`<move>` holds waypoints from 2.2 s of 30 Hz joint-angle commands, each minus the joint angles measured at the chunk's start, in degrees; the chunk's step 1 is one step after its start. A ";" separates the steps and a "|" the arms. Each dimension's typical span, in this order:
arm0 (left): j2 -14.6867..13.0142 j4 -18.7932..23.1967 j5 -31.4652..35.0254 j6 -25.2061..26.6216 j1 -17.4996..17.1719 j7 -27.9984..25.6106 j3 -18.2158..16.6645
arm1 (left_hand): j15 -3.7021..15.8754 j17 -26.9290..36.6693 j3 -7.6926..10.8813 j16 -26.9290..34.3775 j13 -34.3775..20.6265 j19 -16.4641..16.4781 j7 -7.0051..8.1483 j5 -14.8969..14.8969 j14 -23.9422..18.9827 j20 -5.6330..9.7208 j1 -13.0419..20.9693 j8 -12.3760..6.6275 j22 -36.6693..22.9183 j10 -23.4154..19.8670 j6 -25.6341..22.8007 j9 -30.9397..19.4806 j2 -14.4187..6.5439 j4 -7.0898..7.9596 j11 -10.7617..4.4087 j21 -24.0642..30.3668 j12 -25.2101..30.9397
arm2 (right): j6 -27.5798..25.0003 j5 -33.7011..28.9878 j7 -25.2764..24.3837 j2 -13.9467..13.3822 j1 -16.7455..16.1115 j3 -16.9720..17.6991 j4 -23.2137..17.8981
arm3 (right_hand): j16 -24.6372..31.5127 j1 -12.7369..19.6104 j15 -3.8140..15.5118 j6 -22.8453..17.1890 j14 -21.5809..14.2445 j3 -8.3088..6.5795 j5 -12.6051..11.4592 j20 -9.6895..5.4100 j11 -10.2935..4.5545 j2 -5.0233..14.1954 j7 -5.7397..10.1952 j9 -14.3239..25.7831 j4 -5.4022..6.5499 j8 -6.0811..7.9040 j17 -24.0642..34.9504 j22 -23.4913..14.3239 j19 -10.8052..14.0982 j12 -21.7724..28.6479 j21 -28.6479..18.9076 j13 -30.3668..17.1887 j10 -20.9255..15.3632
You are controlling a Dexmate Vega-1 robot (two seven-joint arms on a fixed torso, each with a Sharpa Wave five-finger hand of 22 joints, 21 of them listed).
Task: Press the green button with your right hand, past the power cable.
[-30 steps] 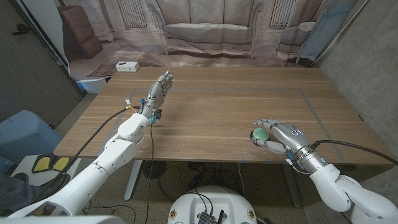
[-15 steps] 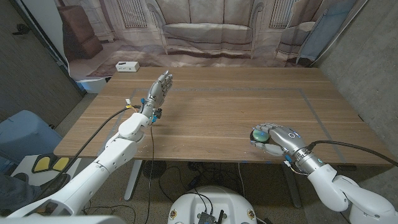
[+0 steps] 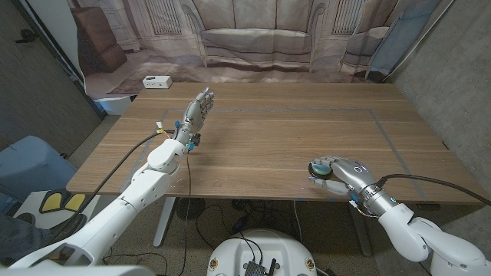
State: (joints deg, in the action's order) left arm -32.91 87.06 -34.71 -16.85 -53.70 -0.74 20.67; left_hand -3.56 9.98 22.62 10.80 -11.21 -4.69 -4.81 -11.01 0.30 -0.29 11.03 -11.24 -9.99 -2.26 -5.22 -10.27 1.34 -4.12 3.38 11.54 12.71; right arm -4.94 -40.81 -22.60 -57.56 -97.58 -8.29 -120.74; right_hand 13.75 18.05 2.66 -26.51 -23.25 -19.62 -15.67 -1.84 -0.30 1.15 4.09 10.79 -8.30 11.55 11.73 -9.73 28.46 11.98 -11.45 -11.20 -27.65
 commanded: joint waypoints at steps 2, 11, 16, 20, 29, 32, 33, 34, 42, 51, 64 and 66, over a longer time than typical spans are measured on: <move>-0.36 0.85 0.10 0.12 -0.57 -0.49 -0.13 | -0.37 0.13 0.06 -0.09 -0.10 -0.52 0.11 0.20 -0.42 -0.34 -0.09 0.22 -0.25 -0.26 -0.51 -0.10 -0.61 -0.26 0.22 0.03 -0.20 | -1.01 2.55 -0.08 -1.76 0.81 -1.75 0.37 | -0.16 0.36 0.42 -0.37 -0.66 -0.36 0.08 -0.02 -0.19 -0.02 -0.28 0.13 -0.03 0.17 -0.03 -0.18 0.43 0.10 -0.13 -0.13 -0.11; -0.51 1.47 0.03 0.19 -1.06 -0.55 -0.12 | -0.33 0.13 -0.01 -0.12 -0.10 -0.66 0.20 0.22 -0.37 -0.79 -0.08 0.24 -0.26 -0.26 -0.54 -0.10 -0.66 -0.33 0.15 -0.06 -0.23 | -1.73 4.32 -0.50 -2.40 1.07 -2.07 0.63 | -0.25 0.35 0.35 -0.37 -0.67 -0.41 0.23 0.00 0.03 -0.01 -0.39 0.13 -0.01 0.13 -0.02 -0.18 0.52 -0.03 -0.11 -0.13 0.01; -0.45 1.58 0.15 0.13 -1.14 -0.70 -0.09 | -0.26 0.13 -0.04 -0.13 -0.10 -0.68 0.24 0.23 -0.35 -1.15 -0.09 0.28 -0.26 -0.20 -0.51 -0.10 -0.67 -0.36 0.03 -0.08 -0.27 | -2.04 4.77 -0.79 -2.82 1.12 -2.51 0.83 | -0.05 0.50 0.68 -1.29 -1.77 -0.53 0.48 -0.13 0.17 -0.12 -1.12 0.12 -0.10 0.42 -0.06 -0.18 1.63 0.18 -0.43 -0.12 -0.91; -0.46 1.65 0.21 0.06 -1.21 -0.75 -0.08 | -0.25 0.14 -0.07 -0.14 -0.10 -0.69 0.25 0.24 -0.32 -1.28 -0.09 0.28 -0.26 -0.22 -0.53 -0.10 -0.68 -0.38 0.06 -0.09 -0.27 | -2.29 5.24 -0.65 -3.24 1.25 -2.96 0.93 | 0.21 0.49 0.71 -3.33 -3.07 -0.61 0.77 -0.22 0.37 -0.14 -2.03 0.12 -0.05 1.03 -0.06 -0.19 2.70 0.43 -0.66 -0.09 -2.12; -0.44 1.74 0.19 0.10 -1.37 -0.81 -0.07 | -0.19 0.14 -0.14 -0.16 -0.11 -0.72 0.33 0.25 -0.29 -1.65 -0.11 0.30 -0.27 -0.22 -0.55 -0.10 -0.70 -0.43 0.12 -0.12 -0.29 | -3.23 6.00 0.08 -4.17 1.97 -4.30 1.05 | 0.22 0.54 0.88 -3.53 -3.49 -0.70 0.90 -0.27 0.40 -0.15 -2.09 0.11 -0.06 0.98 -0.08 -0.19 3.05 0.33 -0.69 -0.08 -2.20; -0.48 1.80 0.16 0.15 -1.40 -0.77 -0.05 | -0.16 0.14 -0.16 -0.16 -0.11 -0.77 0.33 0.25 -0.28 -1.72 -0.12 0.29 -0.27 -0.24 -0.60 -0.10 -0.70 -0.45 0.13 -0.15 -0.29 | -3.43 6.33 0.20 -4.47 2.25 -4.74 1.15 | 0.24 0.54 0.88 -3.52 -3.61 -0.71 0.94 -0.26 0.34 -0.15 -2.06 0.11 -0.06 0.94 -0.08 -0.19 3.10 0.30 -0.68 -0.08 -2.21; -0.51 1.82 0.20 0.15 -1.42 -0.75 -0.04 | -0.21 0.14 -0.17 -0.17 -0.11 -0.77 0.32 0.26 -0.26 -1.71 -0.12 0.30 -0.27 -0.25 -0.58 -0.10 -0.70 -0.45 0.09 -0.15 -0.29 | -3.56 6.47 0.32 -4.52 2.38 -4.94 1.20 | 0.22 0.54 0.88 -3.52 -3.60 -0.72 0.95 -0.27 0.32 -0.16 -2.03 0.11 -0.05 0.93 -0.08 -0.19 3.12 0.30 -0.67 -0.08 -2.24; -0.52 1.89 0.17 0.19 -1.47 -0.81 -0.06 | -0.15 0.14 -0.18 -0.17 -0.11 -0.76 0.30 0.26 -0.25 -1.75 -0.12 0.27 -0.27 -0.26 -0.64 -0.10 -0.70 -0.46 0.08 -0.14 -0.29 | -3.65 6.59 0.40 -4.61 2.50 -5.12 1.28 | 0.22 0.54 0.89 -3.53 -3.63 -0.72 0.96 -0.27 0.28 -0.15 -2.06 0.11 -0.05 0.93 -0.08 -0.19 3.16 0.29 -0.68 -0.08 -2.24; -0.76 2.36 0.11 0.25 -2.01 -1.06 -0.24 | -0.17 0.15 -0.23 -0.17 -0.11 -0.76 0.38 0.27 -0.25 -1.82 -0.13 0.30 -0.28 -0.29 -0.65 -0.10 -0.72 -0.50 0.00 -0.15 -0.30 | -3.92 7.66 1.03 -5.37 3.71 -6.88 2.15 | 0.53 0.42 0.82 -4.72 -5.04 -0.81 1.25 -0.49 0.38 -0.08 -2.38 0.10 0.08 1.16 -0.03 -0.20 4.46 0.57 -0.96 -0.07 -3.61; -0.89 2.47 0.05 0.39 -2.31 -1.20 -0.33 | -0.15 0.15 -0.29 -0.16 -0.12 -0.81 0.44 0.27 -0.26 -1.96 -0.15 0.32 -0.29 -0.29 -0.64 -0.10 -0.73 -0.54 -0.08 -0.17 -0.31 | -4.46 8.08 0.88 -6.52 4.63 -8.45 2.18 | 0.50 0.33 0.93 -5.20 -5.30 -0.83 1.40 -0.55 0.42 -0.06 -2.37 0.10 0.15 1.21 -0.01 -0.21 4.90 0.53 -1.00 -0.06 -3.90; -0.61 1.86 -0.16 0.21 -2.08 -0.73 -0.14 | -0.12 0.15 -0.38 -0.17 -0.12 -0.86 0.49 0.28 -0.23 -2.15 -0.18 0.31 -0.30 -0.23 -0.74 -0.11 -0.76 -0.60 -0.09 -0.20 -0.36 | -5.70 8.81 -0.34 -8.00 4.65 -9.10 1.13 | 0.38 0.33 1.03 -5.27 -5.41 -0.90 1.55 -0.54 0.23 -0.06 -2.24 0.09 0.14 1.08 -0.02 -0.21 5.02 0.40 -0.91 -0.06 -3.94; -0.55 1.81 -0.23 0.20 -2.05 -0.67 -0.12 | -0.15 0.15 -0.39 -0.17 -0.12 -0.85 0.45 0.28 -0.23 -2.15 -0.19 0.32 -0.30 -0.28 -0.73 -0.11 -0.76 -0.61 -0.08 -0.19 -0.34 | -5.90 8.88 -0.65 -8.33 4.43 -8.92 0.85 | 0.36 0.32 1.04 -5.29 -5.42 -0.91 1.57 -0.53 0.17 -0.05 -2.23 0.09 0.16 1.07 -0.01 -0.21 5.04 0.36 -0.90 -0.06 -3.91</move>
State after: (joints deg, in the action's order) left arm -33.71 89.37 -34.69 -16.53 -55.86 -1.82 20.40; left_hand -3.56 9.98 22.20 10.80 -11.21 -5.30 -4.39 -10.81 0.30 -2.14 10.72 -11.02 -9.99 -2.26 -5.63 -10.26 1.04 -4.52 3.38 11.54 12.52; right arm -9.53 -32.82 -21.99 -64.57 -92.88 -16.84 -118.99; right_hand 13.96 18.05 2.67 -31.12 -27.92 -20.02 -14.18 -2.50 0.30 1.15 1.75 10.79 -8.22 12.55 11.62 -9.70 32.70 12.33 -11.89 -11.16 -31.12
